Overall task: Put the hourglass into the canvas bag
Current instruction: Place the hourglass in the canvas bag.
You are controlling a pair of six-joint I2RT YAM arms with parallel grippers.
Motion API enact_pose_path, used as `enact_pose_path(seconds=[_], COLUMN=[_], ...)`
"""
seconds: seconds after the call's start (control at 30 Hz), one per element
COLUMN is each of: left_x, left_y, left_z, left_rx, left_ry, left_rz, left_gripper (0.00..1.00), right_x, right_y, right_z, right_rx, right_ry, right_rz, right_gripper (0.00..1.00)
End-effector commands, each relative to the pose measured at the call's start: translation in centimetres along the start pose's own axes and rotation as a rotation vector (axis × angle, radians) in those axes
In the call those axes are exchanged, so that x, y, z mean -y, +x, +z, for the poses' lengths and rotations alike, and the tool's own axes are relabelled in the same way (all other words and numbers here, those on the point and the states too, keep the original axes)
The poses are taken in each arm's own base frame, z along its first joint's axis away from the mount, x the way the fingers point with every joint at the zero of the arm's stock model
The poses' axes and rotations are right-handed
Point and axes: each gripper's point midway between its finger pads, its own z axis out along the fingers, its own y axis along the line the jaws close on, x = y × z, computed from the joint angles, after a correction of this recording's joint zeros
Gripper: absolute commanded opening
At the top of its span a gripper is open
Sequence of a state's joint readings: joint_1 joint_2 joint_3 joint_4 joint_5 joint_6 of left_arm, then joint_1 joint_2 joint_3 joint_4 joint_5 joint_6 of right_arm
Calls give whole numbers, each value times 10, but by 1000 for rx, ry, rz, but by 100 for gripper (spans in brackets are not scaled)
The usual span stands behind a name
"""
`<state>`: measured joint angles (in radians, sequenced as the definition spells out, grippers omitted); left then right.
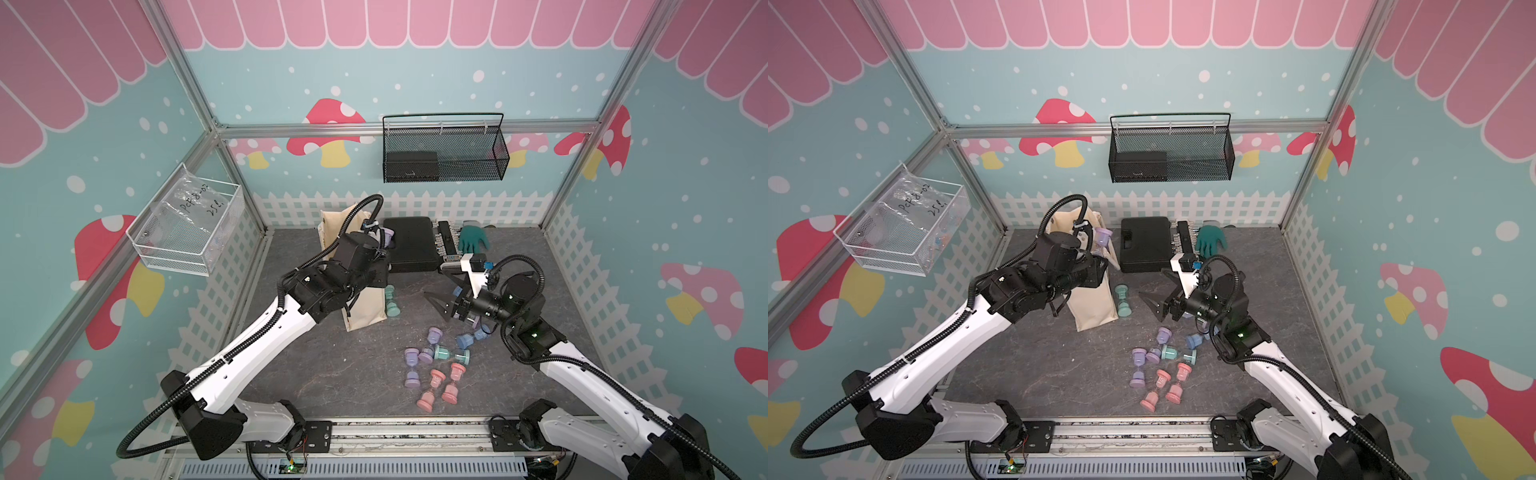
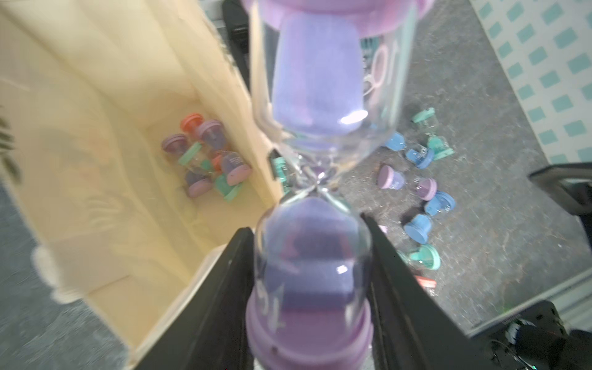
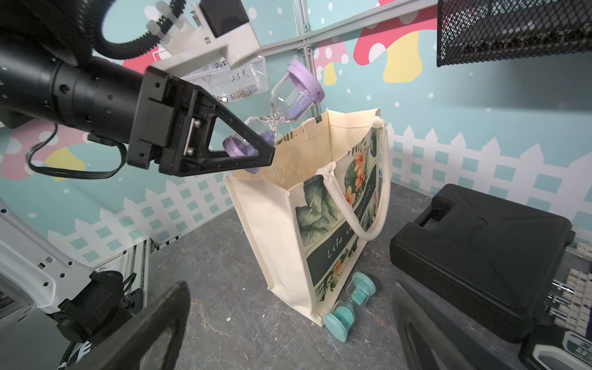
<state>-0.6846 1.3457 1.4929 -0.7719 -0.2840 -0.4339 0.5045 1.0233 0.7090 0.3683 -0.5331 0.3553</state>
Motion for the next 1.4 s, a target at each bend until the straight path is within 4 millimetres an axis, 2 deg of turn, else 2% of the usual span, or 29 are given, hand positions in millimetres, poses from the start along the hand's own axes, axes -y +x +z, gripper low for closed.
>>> enact_pose_path(seconds=[0.0, 0.27, 0.47, 0.73, 0.83, 0.87, 1.1, 1.37], left_x=[-19, -53, -68, -91, -92, -105, -126, -128], left_y=[-17, -28, -23, -2, 9, 9, 37, 55], left_z=[-6, 31, 69, 119, 133, 138, 161, 173], left_rx=[31, -8, -60, -151, -185, -189, -256, -302], left_ry=[-50, -141, -191, -247, -256, -279, -345, -348], left_rz=[-36, -133, -178, -249, -258, -278, -308, -321], left_gripper=[22, 20, 19, 20, 20, 20, 28, 35], right_x=[-8, -2, 3, 5, 9, 10, 14, 17], right_y=[-26, -40, -39, -28, -25, -25, -22, -22], right_z=[6, 25, 35, 48, 52, 52, 52, 48], right_rx=[73, 104, 95, 60, 53, 53, 50, 58], right_ry=[-49, -77, -82, -122, -116, -110, -87, -56], right_rz=[-37, -45, -31, -33, -28, -28, -23, -32], right_gripper=[100, 100, 100, 100, 100, 100, 100, 100])
